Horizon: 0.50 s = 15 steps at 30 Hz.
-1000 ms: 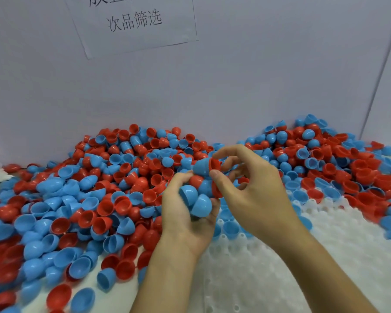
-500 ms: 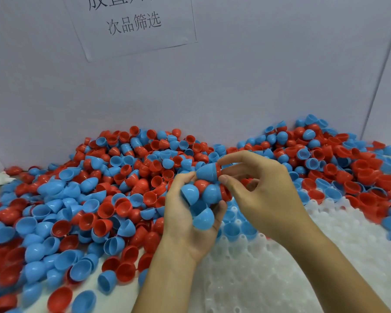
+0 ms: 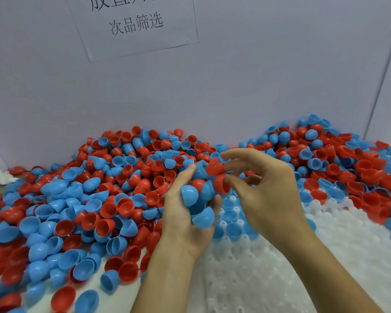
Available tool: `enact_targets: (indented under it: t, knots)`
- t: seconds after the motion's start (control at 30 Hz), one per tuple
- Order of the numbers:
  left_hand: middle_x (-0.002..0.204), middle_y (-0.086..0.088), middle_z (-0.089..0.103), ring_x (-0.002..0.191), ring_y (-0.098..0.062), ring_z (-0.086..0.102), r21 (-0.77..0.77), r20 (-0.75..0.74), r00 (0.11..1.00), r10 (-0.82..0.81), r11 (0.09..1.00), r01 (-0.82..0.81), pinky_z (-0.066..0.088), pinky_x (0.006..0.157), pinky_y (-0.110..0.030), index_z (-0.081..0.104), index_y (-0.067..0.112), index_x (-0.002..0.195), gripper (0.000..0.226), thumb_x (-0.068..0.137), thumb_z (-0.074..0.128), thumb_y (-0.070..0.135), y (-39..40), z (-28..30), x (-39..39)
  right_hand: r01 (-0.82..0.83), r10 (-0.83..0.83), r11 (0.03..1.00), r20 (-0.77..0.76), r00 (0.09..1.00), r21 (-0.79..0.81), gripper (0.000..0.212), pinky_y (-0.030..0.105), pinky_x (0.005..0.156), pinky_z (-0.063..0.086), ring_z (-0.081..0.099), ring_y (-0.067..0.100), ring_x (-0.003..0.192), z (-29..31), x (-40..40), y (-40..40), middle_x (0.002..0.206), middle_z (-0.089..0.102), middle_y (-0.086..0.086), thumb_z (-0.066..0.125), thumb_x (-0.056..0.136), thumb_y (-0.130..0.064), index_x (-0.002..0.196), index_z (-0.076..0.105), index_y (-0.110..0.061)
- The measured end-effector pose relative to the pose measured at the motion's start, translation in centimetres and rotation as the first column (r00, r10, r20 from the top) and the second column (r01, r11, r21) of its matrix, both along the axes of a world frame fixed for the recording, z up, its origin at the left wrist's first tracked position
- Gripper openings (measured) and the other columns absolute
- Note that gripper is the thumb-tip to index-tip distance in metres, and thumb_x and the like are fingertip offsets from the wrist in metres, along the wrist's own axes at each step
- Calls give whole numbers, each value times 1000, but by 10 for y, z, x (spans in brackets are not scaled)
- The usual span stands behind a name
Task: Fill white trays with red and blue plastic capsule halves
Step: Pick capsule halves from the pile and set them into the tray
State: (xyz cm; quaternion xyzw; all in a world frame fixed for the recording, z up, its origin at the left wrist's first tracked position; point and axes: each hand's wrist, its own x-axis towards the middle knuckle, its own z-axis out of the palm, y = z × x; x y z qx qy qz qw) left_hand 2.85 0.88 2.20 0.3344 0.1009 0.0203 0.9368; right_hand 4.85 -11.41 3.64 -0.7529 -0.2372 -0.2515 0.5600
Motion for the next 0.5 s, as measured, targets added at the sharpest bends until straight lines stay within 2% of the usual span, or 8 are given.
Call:
enact_targets:
  t: [0.07, 0.13, 0.23, 0.27, 0.33, 0.43, 0.5]
  knots:
    - [84, -6, 71, 62, -13, 66, -65, -17, 997, 71, 995, -72, 53, 47, -21, 75, 13, 92, 19, 86, 72, 30, 6, 0, 2, 40, -42, 993, 17, 999, 109, 44, 8, 66, 50, 69, -3, 84, 3, 0, -3, 83, 72, -21, 74, 82, 4, 96, 67, -37]
    - [79, -5, 71, 59, -13, 67, -132, -22, 991, 134, 982, -136, 53, 47, -21, 75, 11, 88, 20, 88, 70, 30, 13, 0, 3, 58, -53, 978, -30, 998, 200, 37, 10, 69, 52, 70, 0, 83, 5, 1, -10, 82, 72, -16, 73, 85, -2, 97, 65, -36]
    - [75, -3, 72, 56, -12, 68, -166, -20, 980, 200, 966, -201, 54, 47, -21, 78, 13, 65, 34, 91, 66, 32, 21, -2, 5, 24, 48, 958, -242, 969, 285, 25, 17, 64, 56, 70, 6, 73, 4, 5, -19, 87, 74, -7, 76, 86, -15, 97, 59, -29]
    - [74, -2, 72, 56, -12, 68, -173, -27, 977, 212, 962, -214, 54, 47, -21, 78, 14, 62, 37, 92, 66, 32, 21, -2, 5, 7, 93, 952, -312, 946, 305, 24, 20, 60, 55, 68, 8, 68, 4, 6, -21, 86, 75, -2, 76, 86, -16, 97, 57, -26]
    - [74, -3, 72, 56, -13, 68, -190, -44, 975, 219, 956, -223, 53, 47, -21, 77, 13, 70, 30, 92, 67, 32, 21, -2, 7, -39, 213, 918, -406, 889, 395, 22, 22, 53, 51, 65, 12, 60, 4, 8, -24, 82, 74, 8, 72, 88, -11, 97, 54, -21]
    - [76, -3, 72, 57, -13, 68, -178, -45, 972, 231, 955, -235, 54, 48, -21, 72, 13, 84, 20, 91, 68, 32, 20, -3, 6, -61, 372, 824, -456, 808, 564, 17, 18, 43, 45, 64, 15, 52, 5, 10, -27, 80, 71, 17, 63, 93, 0, 97, 53, -13]
    - [77, -3, 72, 58, -13, 69, -167, -26, 971, 237, 957, -238, 54, 48, -21, 72, 13, 86, 20, 92, 67, 31, 20, -6, 8, -58, 385, 821, -476, 790, 568, 27, 17, 46, 49, 67, 16, 56, 8, 11, -34, 88, 74, 18, 73, 83, -3, 102, 57, -12]
